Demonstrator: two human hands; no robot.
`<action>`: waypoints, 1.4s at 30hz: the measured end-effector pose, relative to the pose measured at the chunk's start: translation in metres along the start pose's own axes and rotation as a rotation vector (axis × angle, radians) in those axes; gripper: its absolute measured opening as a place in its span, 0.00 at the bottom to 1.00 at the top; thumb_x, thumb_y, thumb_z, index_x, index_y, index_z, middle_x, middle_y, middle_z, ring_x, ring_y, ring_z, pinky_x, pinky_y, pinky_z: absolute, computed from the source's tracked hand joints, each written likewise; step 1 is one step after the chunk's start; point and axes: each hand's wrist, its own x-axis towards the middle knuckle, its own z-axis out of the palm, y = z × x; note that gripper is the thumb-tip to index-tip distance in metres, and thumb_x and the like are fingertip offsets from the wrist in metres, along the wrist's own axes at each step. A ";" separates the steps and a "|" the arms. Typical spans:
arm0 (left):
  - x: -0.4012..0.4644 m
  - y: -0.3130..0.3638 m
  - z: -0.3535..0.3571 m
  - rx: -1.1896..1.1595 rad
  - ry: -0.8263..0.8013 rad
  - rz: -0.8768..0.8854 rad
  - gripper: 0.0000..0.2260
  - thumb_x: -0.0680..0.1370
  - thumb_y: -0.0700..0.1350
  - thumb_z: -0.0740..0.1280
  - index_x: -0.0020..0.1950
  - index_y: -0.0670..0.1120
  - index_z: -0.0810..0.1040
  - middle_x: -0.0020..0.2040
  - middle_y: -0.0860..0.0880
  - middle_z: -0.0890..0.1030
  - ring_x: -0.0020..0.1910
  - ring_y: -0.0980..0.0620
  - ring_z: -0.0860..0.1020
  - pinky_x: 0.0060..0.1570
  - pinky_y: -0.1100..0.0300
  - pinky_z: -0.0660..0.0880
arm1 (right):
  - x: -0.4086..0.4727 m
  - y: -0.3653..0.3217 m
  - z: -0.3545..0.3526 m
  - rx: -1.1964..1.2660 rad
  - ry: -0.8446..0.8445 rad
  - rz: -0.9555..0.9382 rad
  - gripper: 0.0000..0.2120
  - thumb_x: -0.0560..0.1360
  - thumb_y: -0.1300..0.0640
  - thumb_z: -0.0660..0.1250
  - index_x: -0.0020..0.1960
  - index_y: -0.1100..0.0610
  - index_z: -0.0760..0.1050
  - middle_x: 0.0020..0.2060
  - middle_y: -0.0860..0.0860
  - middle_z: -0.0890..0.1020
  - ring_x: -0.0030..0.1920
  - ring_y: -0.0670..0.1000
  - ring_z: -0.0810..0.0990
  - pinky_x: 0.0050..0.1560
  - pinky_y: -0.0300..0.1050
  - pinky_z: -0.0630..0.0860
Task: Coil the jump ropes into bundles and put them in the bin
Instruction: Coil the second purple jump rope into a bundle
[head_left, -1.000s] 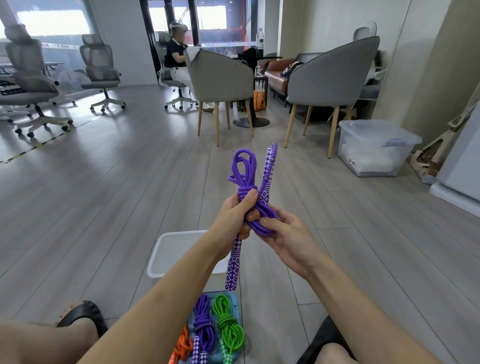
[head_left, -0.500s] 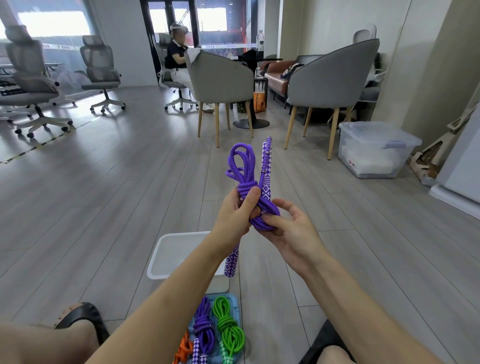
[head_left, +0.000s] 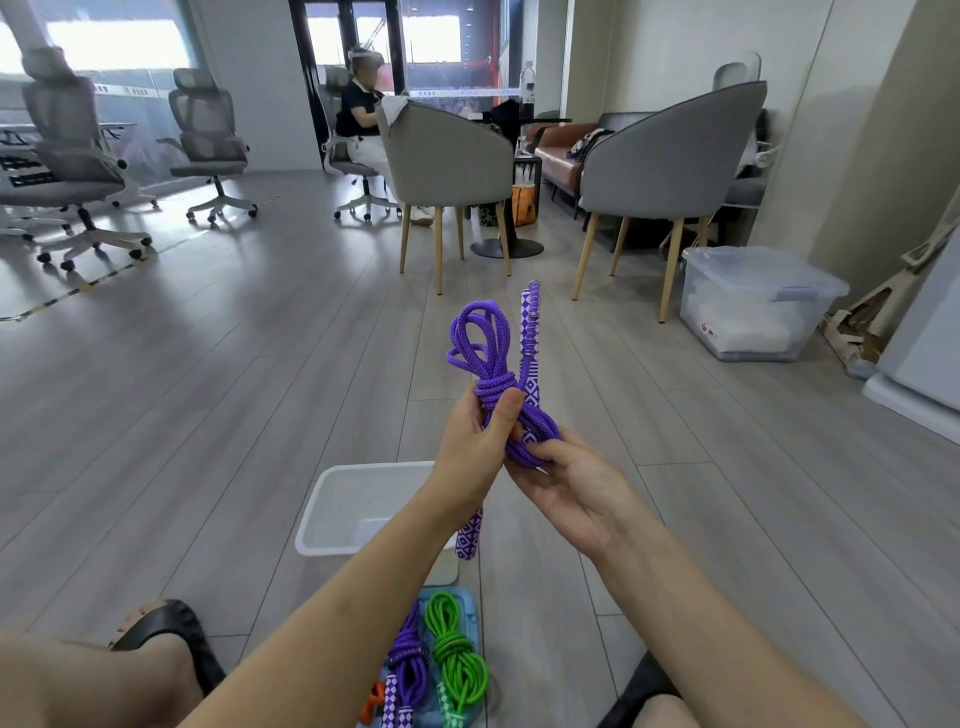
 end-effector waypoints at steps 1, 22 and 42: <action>0.000 -0.001 0.000 -0.013 0.010 -0.014 0.07 0.84 0.47 0.64 0.55 0.43 0.75 0.34 0.53 0.79 0.30 0.59 0.75 0.31 0.68 0.71 | -0.001 0.000 0.000 -0.029 0.019 0.003 0.17 0.79 0.74 0.60 0.63 0.64 0.80 0.57 0.64 0.84 0.57 0.61 0.84 0.61 0.52 0.81; 0.012 0.028 -0.002 -0.177 0.018 -0.295 0.18 0.82 0.58 0.64 0.47 0.43 0.76 0.30 0.50 0.72 0.24 0.56 0.64 0.26 0.62 0.61 | -0.017 -0.001 0.006 -0.611 -0.012 -0.587 0.10 0.79 0.67 0.69 0.60 0.59 0.79 0.51 0.52 0.88 0.55 0.50 0.86 0.59 0.44 0.81; 0.011 0.014 -0.024 -0.049 -0.145 -0.246 0.18 0.84 0.54 0.62 0.55 0.39 0.79 0.29 0.52 0.67 0.26 0.56 0.60 0.27 0.62 0.59 | -0.010 -0.037 -0.011 -0.986 -0.114 -0.657 0.15 0.80 0.50 0.64 0.59 0.56 0.83 0.60 0.52 0.79 0.61 0.49 0.81 0.58 0.46 0.80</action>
